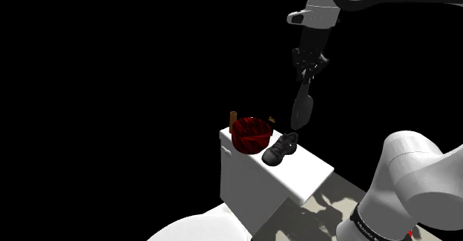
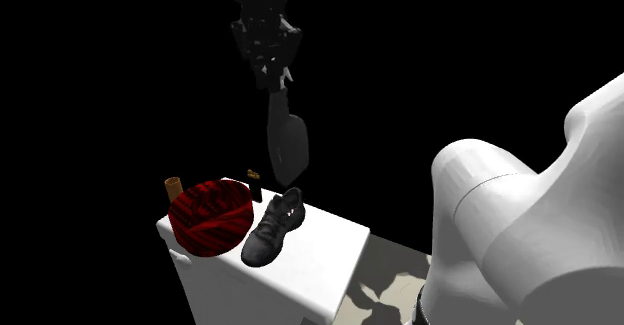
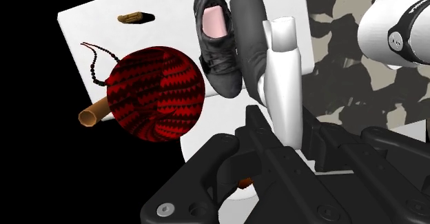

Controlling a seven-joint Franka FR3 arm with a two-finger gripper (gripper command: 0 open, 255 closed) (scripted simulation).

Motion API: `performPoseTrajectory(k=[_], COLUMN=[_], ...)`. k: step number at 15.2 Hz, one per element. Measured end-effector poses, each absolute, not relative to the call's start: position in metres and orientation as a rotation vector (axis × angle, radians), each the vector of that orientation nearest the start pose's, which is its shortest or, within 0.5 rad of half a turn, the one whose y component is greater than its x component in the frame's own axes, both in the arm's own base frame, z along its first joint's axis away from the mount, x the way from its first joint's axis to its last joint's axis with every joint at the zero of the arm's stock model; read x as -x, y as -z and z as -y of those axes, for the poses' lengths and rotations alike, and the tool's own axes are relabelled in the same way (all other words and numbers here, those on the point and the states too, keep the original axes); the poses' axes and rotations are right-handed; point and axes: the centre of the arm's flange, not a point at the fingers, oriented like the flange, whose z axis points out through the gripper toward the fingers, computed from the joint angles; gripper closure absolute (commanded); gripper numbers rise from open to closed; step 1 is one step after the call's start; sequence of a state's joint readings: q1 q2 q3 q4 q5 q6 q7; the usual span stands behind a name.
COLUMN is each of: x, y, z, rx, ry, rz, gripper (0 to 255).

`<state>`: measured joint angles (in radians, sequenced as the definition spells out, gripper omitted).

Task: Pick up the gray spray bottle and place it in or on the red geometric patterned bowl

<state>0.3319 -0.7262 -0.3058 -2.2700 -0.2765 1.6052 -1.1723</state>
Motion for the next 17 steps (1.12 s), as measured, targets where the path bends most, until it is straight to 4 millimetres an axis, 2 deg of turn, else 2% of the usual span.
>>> performPoseTrajectory(k=[14, 17], x=[-0.505, -0.518], y=[-0.677, -0.670], z=[0.018, 0.017], rx=[2.594, 2.594], ry=[-0.010, -0.011], rz=[1.915, 1.917], gripper=[255, 255])
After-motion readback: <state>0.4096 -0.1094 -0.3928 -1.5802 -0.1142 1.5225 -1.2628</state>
